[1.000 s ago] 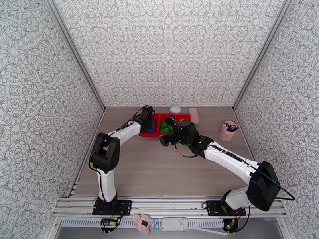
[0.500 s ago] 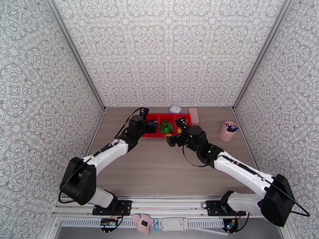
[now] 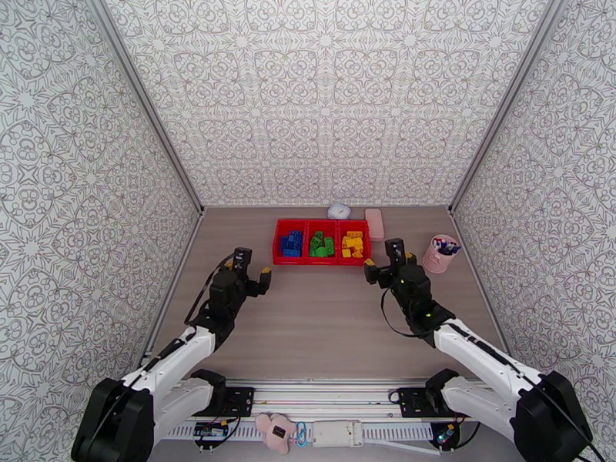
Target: Sort the legos into containers by color
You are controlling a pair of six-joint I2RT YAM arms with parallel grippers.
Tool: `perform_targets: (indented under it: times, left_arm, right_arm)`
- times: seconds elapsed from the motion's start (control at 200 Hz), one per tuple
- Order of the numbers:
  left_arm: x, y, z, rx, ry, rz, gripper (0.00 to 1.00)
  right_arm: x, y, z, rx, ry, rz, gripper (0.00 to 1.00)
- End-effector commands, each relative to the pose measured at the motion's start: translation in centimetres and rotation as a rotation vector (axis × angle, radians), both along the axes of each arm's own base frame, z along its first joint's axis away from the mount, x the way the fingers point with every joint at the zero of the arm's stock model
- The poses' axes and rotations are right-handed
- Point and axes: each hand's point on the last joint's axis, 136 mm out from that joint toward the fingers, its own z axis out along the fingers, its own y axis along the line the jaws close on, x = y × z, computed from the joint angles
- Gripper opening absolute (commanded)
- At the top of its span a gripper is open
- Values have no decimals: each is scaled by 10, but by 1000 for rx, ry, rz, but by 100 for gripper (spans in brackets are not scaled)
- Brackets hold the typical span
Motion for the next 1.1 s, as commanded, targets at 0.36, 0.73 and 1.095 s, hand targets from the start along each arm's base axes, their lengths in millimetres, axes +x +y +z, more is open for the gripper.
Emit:
perform_targets:
  times: [0.36, 0.73, 1.095]
  left_arm:
    - [25, 43, -27, 102, -83, 131, 100]
    - [48, 79, -51, -46, -83, 174, 100]
    - [57, 91, -58, -112, -6, 188, 100]
  right_arm:
    - [42, -64, -46, -151, 18, -171, 99]
    - [47, -80, -66, -56, -8, -105, 100]
    - [55, -109, -84, 90, 20, -127, 100]
